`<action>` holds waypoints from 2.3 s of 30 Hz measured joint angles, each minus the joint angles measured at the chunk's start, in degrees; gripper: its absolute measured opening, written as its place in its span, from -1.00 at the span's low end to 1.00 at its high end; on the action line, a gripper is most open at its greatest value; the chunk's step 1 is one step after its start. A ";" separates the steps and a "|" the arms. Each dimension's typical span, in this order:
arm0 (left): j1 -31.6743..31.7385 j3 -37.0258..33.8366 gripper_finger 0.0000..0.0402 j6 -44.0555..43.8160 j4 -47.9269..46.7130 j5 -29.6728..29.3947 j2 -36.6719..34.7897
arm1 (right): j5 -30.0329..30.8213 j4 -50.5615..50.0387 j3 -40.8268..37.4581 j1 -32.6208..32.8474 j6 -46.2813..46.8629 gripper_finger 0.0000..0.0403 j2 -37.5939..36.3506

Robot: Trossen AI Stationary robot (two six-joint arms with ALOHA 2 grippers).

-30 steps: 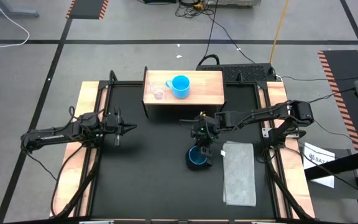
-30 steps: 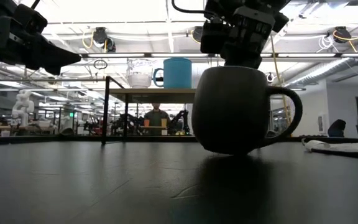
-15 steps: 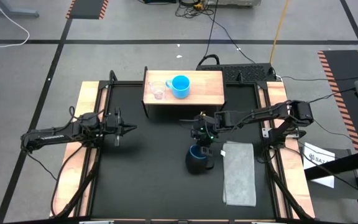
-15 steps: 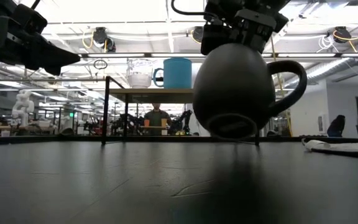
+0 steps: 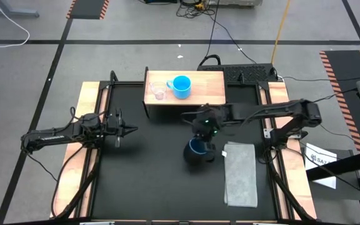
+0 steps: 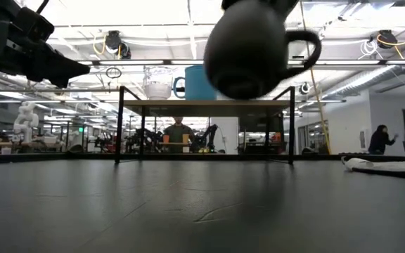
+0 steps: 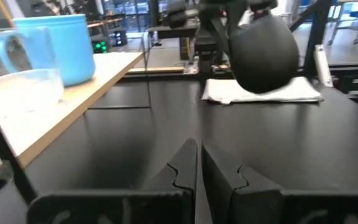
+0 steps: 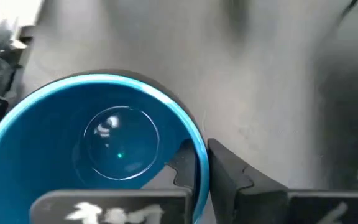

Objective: Stack small to large cups/mugs on shelf
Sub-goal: Put the black mug on the shelf

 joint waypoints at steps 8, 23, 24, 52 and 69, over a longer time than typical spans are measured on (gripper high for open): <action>-0.01 0.00 -0.87 0.45 2.34 4.83 -0.02 | 6.59 -3.51 0.01 0.70 -2.21 -0.94 -11.85; 0.01 0.00 -0.87 1.38 3.76 3.82 -0.02 | 13.95 3.15 -19.07 2.55 0.60 -0.94 -33.93; 0.01 0.00 -0.87 1.38 3.83 3.82 -0.02 | 13.97 4.35 -20.52 2.59 0.70 -0.94 -35.37; 0.01 0.00 -0.87 3.09 3.84 3.74 -0.02 | 17.66 29.73 -51.38 0.23 -1.49 -0.94 -53.59; 0.01 0.00 -0.87 3.82 3.05 3.71 -0.02 | 14.94 43.34 -50.92 -13.32 -8.02 -0.95 -47.94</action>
